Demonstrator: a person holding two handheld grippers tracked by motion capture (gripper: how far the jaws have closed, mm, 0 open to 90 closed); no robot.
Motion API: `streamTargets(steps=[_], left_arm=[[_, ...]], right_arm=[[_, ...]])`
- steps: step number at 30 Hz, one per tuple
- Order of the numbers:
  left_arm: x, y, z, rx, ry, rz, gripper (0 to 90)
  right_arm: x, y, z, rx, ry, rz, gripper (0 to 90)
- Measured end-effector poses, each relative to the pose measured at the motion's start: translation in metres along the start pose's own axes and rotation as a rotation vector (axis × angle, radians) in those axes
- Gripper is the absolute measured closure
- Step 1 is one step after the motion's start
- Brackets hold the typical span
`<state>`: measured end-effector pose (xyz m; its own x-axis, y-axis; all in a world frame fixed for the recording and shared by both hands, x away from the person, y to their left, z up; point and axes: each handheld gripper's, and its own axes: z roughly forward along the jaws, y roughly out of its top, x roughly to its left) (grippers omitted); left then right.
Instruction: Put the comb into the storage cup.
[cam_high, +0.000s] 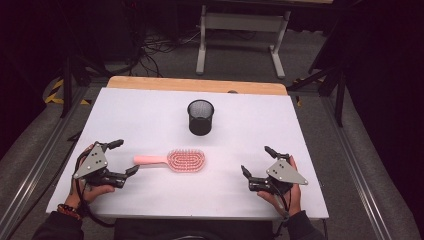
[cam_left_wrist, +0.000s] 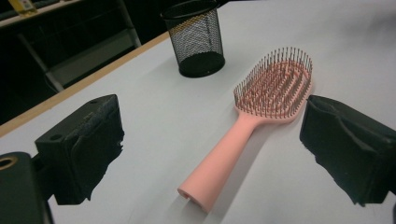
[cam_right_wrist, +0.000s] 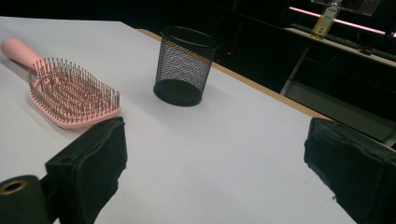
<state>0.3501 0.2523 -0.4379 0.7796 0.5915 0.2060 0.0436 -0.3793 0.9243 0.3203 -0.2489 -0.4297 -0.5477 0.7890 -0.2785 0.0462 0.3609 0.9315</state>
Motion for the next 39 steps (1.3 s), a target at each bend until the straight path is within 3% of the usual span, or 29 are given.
streamTargets(steps=[8, 15, 20, 24, 27, 30, 34, 39], left_arm=[[0.0, -0.002, -0.001, 0.022, -0.005, -0.008, 7.2], [0.005, 0.002, -0.005, 0.052, 0.006, -0.032, 7.5], [0.012, 0.006, -0.003, 0.096, -0.033, -0.052, 10.6], [0.018, 0.012, -0.002, 0.144, -0.04, -0.051, 15.4], [0.025, 0.016, 0.0, 0.192, -0.069, -0.039, 15.3], [0.032, 0.02, 0.005, 0.229, -0.123, -0.033, 13.0], [0.036, 0.027, 0.015, 0.317, -0.145, 0.003, 12.9], [0.036, 0.037, 0.029, 0.39, -0.177, 0.049, 12.1]], right_arm=[[-0.002, 0.003, -0.002, -0.029, -0.02, 0.015, 7.7], [-0.002, 0.003, 0.004, -0.012, 0.003, 0.011, 8.1], [-0.003, 0.003, 0.003, -0.007, -0.002, 0.017, 8.7], [-0.003, 0.001, 0.005, 0.004, -0.005, 0.024, 8.7], [-0.004, 0.001, 0.005, 0.014, -0.007, 0.02, 8.9], [-0.006, 0.001, 0.004, 0.021, -0.005, 0.025, 9.1], [-0.009, 0.0, 0.003, 0.032, 0.018, 0.034, 10.6], [-0.008, -0.001, 0.004, 0.044, 0.032, 0.034, 10.6]])
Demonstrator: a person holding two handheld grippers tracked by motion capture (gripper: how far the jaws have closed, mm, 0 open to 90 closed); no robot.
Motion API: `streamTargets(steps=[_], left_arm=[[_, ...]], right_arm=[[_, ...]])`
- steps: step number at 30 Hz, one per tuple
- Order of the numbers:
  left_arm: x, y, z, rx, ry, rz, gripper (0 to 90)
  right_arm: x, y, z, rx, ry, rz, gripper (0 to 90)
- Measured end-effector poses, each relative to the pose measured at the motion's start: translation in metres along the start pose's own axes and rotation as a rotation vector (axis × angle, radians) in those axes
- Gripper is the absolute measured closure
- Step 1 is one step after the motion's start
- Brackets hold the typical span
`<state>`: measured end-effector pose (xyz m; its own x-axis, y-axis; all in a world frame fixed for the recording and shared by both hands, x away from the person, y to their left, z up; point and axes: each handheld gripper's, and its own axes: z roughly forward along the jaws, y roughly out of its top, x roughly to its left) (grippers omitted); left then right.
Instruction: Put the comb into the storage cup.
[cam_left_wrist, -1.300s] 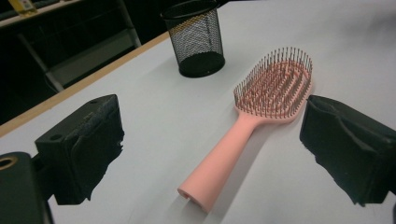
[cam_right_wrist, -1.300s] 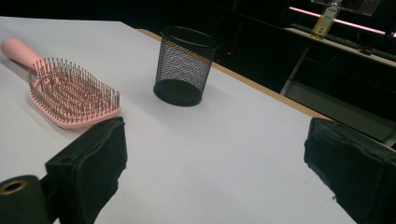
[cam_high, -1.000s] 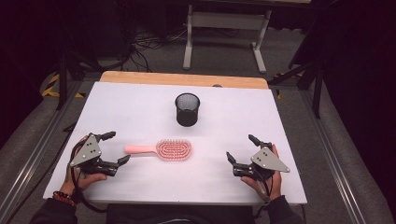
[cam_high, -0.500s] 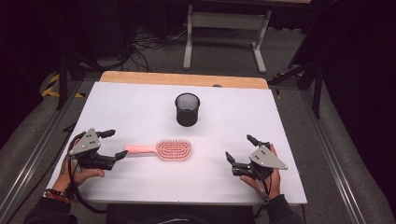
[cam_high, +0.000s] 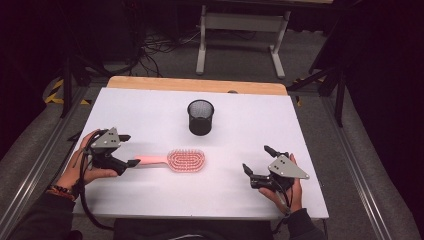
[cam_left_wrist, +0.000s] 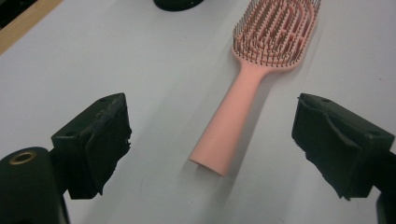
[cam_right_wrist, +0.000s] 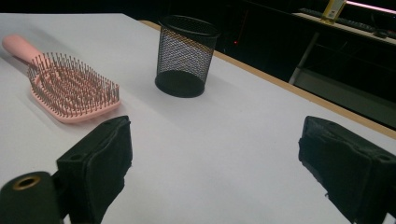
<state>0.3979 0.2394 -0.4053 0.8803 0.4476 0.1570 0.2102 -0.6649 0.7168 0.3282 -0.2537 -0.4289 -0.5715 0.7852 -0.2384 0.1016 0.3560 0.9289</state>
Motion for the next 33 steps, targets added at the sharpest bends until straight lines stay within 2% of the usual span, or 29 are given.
streamTargets(steps=[3, 5, 10, 19, 21, 28, 30, 33], left_arm=[[0.001, 0.006, 0.009, 0.017, -0.026, 0.008, 11.0], [0.0, 0.011, 0.015, 0.032, -0.028, 0.025, 11.7], [-0.003, 0.022, 0.03, 0.083, -0.07, 0.064, 13.2], [-0.008, 0.041, 0.059, 0.16, -0.103, 0.136, 20.7], [-0.008, 0.043, 0.065, 0.187, -0.111, 0.147, 21.3], [-0.009, 0.046, 0.077, 0.225, -0.154, 0.168, 23.8], [-0.009, 0.046, 0.082, 0.268, -0.16, 0.178, 24.5], [-0.008, 0.047, 0.088, 0.295, -0.168, 0.188, 26.2]], right_arm=[[0.001, 0.0, 0.001, 0.006, 0.006, -0.007, 10.6], [0.003, 0.0, 0.002, 0.009, 0.014, -0.011, 10.6], [0.004, 0.0, 0.002, 0.013, 0.049, -0.019, 10.6], [0.006, -0.002, 0.006, 0.043, 0.081, -0.031, 10.6], [0.007, -0.002, 0.007, 0.05, 0.087, -0.04, 10.6], [0.008, -0.002, 0.007, 0.053, 0.098, -0.039, 10.6], [0.008, -0.002, 0.008, 0.056, 0.105, -0.045, 10.6], [0.008, -0.002, 0.009, 0.059, 0.111, -0.044, 10.6]])
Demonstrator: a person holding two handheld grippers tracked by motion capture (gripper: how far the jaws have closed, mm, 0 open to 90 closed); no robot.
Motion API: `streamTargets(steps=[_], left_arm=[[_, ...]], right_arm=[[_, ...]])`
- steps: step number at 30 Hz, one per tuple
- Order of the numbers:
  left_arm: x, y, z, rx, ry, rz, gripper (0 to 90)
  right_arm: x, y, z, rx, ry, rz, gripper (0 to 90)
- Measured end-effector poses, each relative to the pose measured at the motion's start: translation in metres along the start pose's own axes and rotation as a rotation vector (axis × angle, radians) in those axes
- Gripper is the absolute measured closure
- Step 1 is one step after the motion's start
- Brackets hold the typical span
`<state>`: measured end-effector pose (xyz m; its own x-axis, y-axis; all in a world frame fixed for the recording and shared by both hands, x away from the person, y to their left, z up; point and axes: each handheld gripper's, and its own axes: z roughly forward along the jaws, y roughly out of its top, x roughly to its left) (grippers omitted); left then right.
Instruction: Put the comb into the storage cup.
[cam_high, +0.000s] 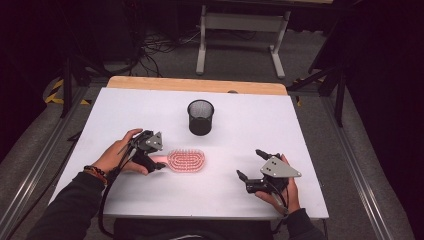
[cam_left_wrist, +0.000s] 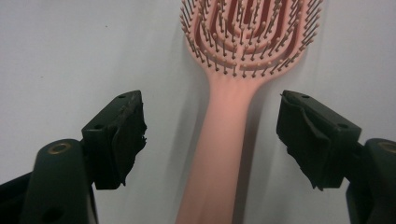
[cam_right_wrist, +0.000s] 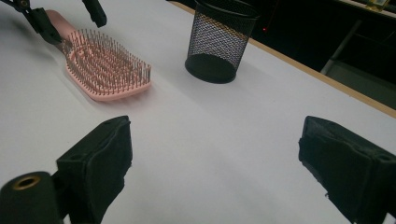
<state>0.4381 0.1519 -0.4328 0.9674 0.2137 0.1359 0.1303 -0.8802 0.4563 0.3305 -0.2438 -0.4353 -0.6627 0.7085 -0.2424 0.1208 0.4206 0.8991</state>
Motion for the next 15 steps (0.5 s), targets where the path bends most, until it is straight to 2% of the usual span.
streamTargets(steps=[2, 4, 5, 6, 7, 8, 10, 15], left_arm=[[0.001, 0.002, 0.004, 0.04, -0.008, 0.025, 26.4], [0.001, 0.005, 0.006, 0.065, -0.021, 0.033, 27.9], [0.001, 0.007, 0.008, 0.075, -0.028, 0.056, 32.5], [0.001, 0.007, 0.008, 0.075, -0.028, 0.056, 36.4], [0.0, 0.009, 0.009, 0.089, -0.026, 0.076, 36.4], [-0.001, 0.01, 0.01, 0.097, -0.036, 0.097, 40.5], [-0.001, 0.012, 0.01, 0.094, -0.04, 0.102, 45.7], [0.003, 0.013, 0.011, 0.101, -0.074, 0.103, 49.6]], right_arm=[[0.0, 0.0, 0.001, 0.005, 0.003, -0.001, 10.6], [0.0, -0.001, 0.001, 0.008, 0.004, -0.001, 10.6], [0.0, 0.0, 0.001, 0.008, 0.003, 0.0, 11.5], [0.0, 0.0, 0.001, 0.008, 0.003, 0.0, 11.5], [0.0, 0.0, 0.002, 0.009, 0.002, 0.001, 11.9], [0.0, 0.0, 0.002, 0.011, -0.002, -0.001, 11.9], [0.0, 0.001, 0.001, 0.003, -0.011, -0.01, 11.9], [0.001, 0.001, 0.001, 0.003, -0.012, -0.021, 11.8]])
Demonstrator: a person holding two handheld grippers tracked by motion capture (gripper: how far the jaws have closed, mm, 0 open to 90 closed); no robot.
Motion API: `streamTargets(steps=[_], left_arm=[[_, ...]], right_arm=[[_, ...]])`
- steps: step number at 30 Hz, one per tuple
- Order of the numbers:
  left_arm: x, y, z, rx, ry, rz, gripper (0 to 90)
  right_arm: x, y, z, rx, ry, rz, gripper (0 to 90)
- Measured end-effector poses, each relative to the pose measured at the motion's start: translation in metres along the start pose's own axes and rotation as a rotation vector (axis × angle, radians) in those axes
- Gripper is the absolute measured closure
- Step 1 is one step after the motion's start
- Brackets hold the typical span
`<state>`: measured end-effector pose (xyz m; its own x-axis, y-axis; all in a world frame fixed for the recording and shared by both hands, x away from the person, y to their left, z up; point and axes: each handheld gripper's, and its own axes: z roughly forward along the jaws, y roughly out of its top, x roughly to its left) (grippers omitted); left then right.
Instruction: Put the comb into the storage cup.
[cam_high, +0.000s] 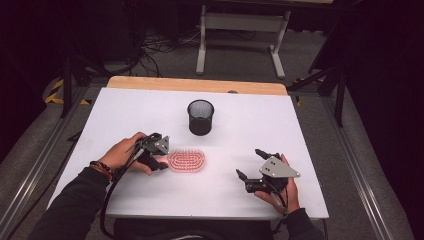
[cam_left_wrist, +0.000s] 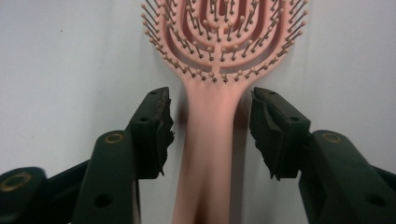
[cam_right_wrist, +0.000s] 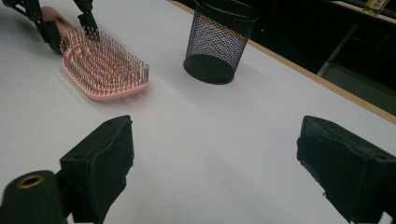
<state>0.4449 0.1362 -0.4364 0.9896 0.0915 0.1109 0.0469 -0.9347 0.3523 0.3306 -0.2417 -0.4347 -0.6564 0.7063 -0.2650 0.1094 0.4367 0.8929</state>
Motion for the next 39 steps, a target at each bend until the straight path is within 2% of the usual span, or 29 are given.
streamTargets(steps=[2, 11, 18, 20, 25, 33, 36, 37, 38, 39], left_arm=[[0.001, 0.001, 0.0, 0.004, -0.017, -0.003, 51.7], [0.009, 0.008, 0.002, 0.046, -0.096, 0.03, 58.7], [0.012, 0.009, 0.002, 0.053, -0.106, 0.045, 60.8], [0.012, 0.01, 0.002, 0.054, -0.108, 0.044, 65.0], [0.011, 0.009, 0.002, 0.048, -0.102, 0.034, 67.4], [0.007, 0.008, 0.001, 0.046, -0.081, 0.044, 69.4], [0.003, 0.006, 0.0, 0.032, -0.045, 0.03, 69.4], [0.002, 0.005, -0.001, 0.022, -0.019, 0.03, 69.5], [0.001, 0.004, -0.002, 0.014, -0.01, 0.016, 69.5], [0.001, 0.002, -0.004, 0.002, -0.005, 0.02, 69.5]], right_arm=[[0.0, 0.0, 0.0, -0.003, -0.002, -0.001, 11.8], [0.0, 0.0, 0.001, 0.005, -0.001, -0.001, 11.6], [0.001, -0.001, 0.003, 0.012, 0.006, 0.0, 11.4], [0.003, -0.001, 0.004, 0.018, 0.01, -0.004, 11.4], [0.004, -0.001, 0.006, 0.025, 0.012, -0.012, 11.4], [0.004, -0.001, 0.006, 0.024, 0.008, -0.009, 11.4], [0.004, -0.002, 0.006, 0.022, 0.008, -0.005, 11.4], [0.004, -0.001, 0.005, 0.021, 0.008, -0.003, 11.4], [0.004, -0.001, 0.005, 0.021, 0.008, -0.004, 11.4], [0.004, -0.001, 0.005, 0.02, 0.006, -0.006, 11.5]])
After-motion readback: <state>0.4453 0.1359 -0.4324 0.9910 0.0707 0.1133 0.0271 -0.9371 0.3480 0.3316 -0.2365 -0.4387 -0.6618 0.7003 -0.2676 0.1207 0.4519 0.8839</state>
